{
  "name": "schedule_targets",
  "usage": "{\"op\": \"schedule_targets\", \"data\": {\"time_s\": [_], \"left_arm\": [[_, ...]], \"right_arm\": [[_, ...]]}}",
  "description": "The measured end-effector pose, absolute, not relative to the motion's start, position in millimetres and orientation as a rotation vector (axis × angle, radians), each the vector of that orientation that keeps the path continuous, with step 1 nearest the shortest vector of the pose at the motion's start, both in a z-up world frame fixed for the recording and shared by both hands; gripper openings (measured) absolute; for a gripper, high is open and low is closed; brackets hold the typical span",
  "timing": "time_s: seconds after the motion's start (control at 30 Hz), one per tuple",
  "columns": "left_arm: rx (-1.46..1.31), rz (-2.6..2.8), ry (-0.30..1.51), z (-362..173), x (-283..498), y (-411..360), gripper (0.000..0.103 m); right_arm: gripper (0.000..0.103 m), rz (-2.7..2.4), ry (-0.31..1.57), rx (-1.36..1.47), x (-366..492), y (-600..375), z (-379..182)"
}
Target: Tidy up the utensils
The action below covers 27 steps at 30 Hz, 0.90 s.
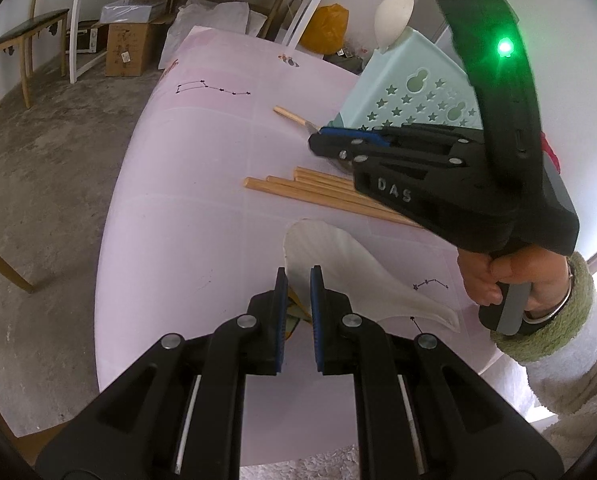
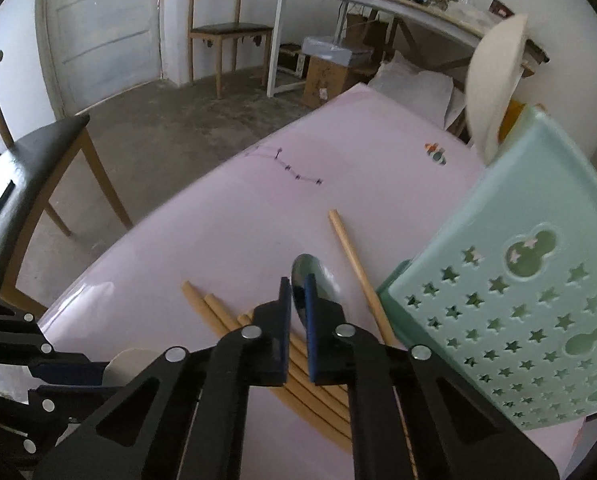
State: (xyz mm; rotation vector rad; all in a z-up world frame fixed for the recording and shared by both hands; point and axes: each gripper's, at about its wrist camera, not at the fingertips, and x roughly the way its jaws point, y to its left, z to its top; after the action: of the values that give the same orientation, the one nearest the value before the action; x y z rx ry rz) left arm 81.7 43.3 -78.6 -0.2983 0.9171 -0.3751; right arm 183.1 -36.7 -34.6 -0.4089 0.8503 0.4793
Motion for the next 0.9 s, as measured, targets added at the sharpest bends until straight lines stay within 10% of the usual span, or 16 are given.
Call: {"op": "schedule_targets", "data": {"time_s": [0.9], "left_arm": [[-0.284, -0.348, 0.916, -78.6, 80.8, 40.1, 0.010]], "right_arm": [[0.002, 0.636, 0.555, 0.165, 161.1, -141.0, 87.1]]}}
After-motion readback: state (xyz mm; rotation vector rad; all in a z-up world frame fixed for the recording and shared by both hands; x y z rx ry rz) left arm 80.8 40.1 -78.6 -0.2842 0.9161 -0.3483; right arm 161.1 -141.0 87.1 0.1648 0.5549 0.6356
